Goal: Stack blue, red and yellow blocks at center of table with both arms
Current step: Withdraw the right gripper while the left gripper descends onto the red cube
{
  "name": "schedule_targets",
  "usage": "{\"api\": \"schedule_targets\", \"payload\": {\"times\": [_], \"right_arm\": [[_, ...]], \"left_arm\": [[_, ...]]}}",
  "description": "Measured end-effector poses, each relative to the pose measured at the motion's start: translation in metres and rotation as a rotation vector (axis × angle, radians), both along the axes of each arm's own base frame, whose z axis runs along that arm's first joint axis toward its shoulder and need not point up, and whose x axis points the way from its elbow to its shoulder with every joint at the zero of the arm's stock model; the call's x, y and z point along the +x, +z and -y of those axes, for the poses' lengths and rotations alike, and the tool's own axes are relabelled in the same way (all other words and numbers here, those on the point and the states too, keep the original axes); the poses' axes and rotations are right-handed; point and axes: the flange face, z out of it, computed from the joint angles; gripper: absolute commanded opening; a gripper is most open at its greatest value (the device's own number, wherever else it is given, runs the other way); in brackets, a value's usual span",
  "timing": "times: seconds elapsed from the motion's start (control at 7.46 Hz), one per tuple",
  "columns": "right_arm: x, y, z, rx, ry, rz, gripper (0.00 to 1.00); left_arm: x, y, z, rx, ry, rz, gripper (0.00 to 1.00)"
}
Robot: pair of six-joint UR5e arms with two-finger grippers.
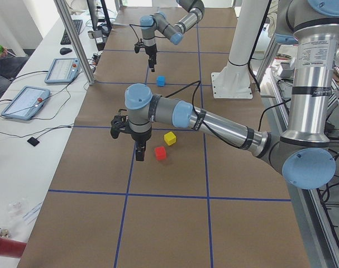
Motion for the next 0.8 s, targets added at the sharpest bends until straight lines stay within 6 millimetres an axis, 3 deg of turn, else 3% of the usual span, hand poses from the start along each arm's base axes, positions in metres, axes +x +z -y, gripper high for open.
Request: {"api": "schedule_targets", "payload": {"times": [0.27, 0.4, 0.54, 0.8], "right_arm": [[0.090, 0.045, 0.019, 0.045, 0.009, -0.004, 0.99], [0.127, 0.072, 0.029, 0.079, -0.010, -0.012, 0.99], [0.153, 0.094, 0.036, 0.111, -0.033, -0.023, 0.99], [0.173, 0.115, 0.042, 0.141, -0.055, -0.037, 0.99]], "left_arm": [[0.066, 0.007, -0.021, -0.063, -0.141, 0.021, 0.99], [0.111, 0.014, -0.036, -0.088, -0.214, 0.027, 0.99], [0.152, 0.018, -0.049, -0.108, -0.255, 0.035, 0.99], [0.202, 0.027, -0.063, -0.123, -0.258, 0.055, 0.99]]}}
